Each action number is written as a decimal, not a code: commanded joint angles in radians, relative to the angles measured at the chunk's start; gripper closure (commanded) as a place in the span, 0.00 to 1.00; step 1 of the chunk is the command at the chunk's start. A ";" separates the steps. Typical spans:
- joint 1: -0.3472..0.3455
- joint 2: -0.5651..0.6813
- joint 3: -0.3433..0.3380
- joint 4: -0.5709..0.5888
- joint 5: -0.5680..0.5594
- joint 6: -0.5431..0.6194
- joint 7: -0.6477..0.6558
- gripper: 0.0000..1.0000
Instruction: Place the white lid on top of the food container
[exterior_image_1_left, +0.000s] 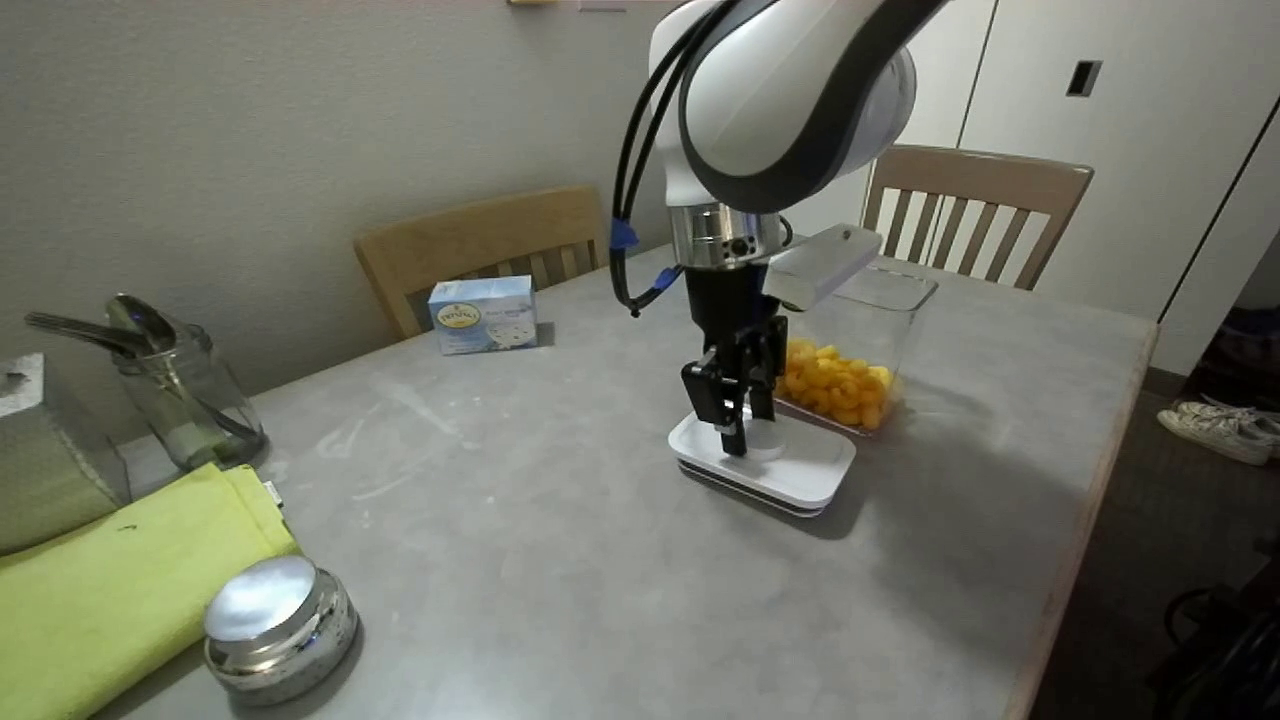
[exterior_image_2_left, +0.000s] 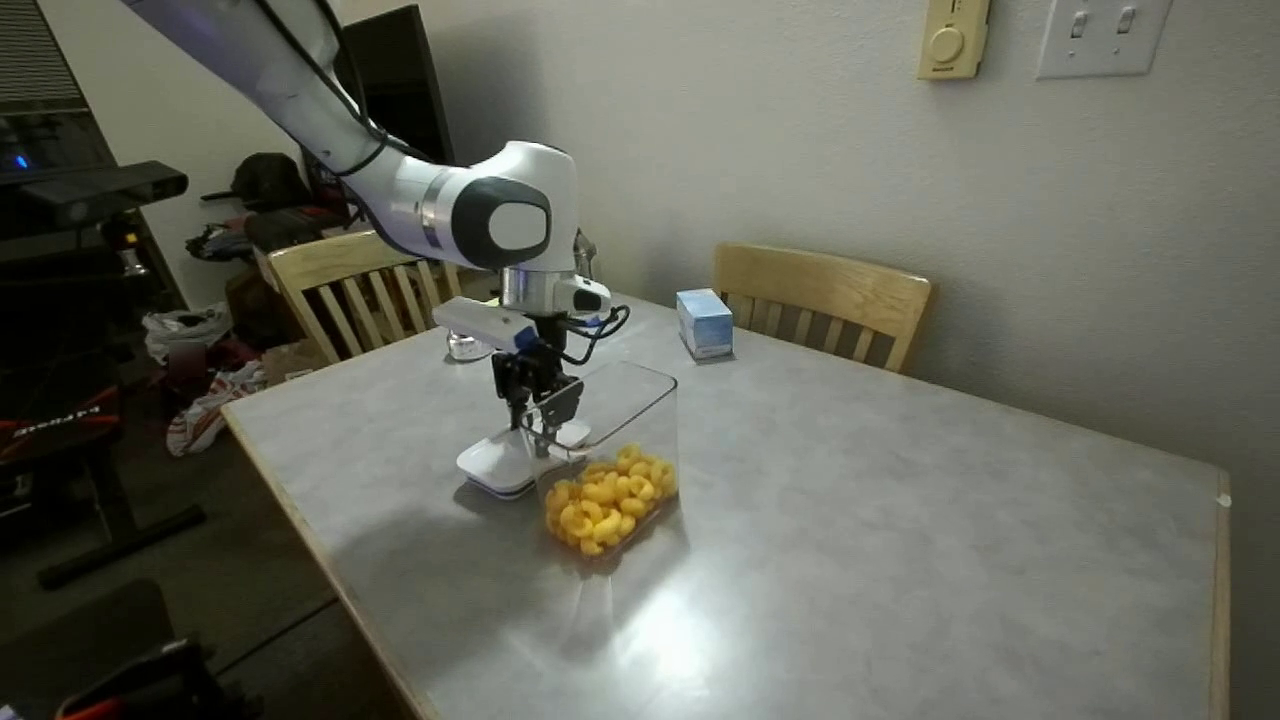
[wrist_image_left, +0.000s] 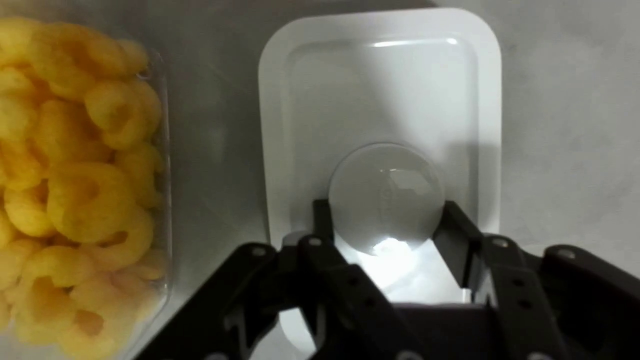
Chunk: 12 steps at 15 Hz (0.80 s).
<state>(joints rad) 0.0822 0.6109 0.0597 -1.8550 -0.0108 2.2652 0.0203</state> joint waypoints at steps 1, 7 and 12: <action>-0.024 -0.035 0.004 0.006 -0.002 -0.052 -0.072 0.71; -0.047 -0.138 0.016 -0.023 -0.007 0.002 -0.202 0.71; -0.049 -0.233 0.019 -0.028 -0.009 0.028 -0.270 0.71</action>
<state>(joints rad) 0.0514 0.4488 0.0640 -1.8447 -0.0136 2.2658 -0.1984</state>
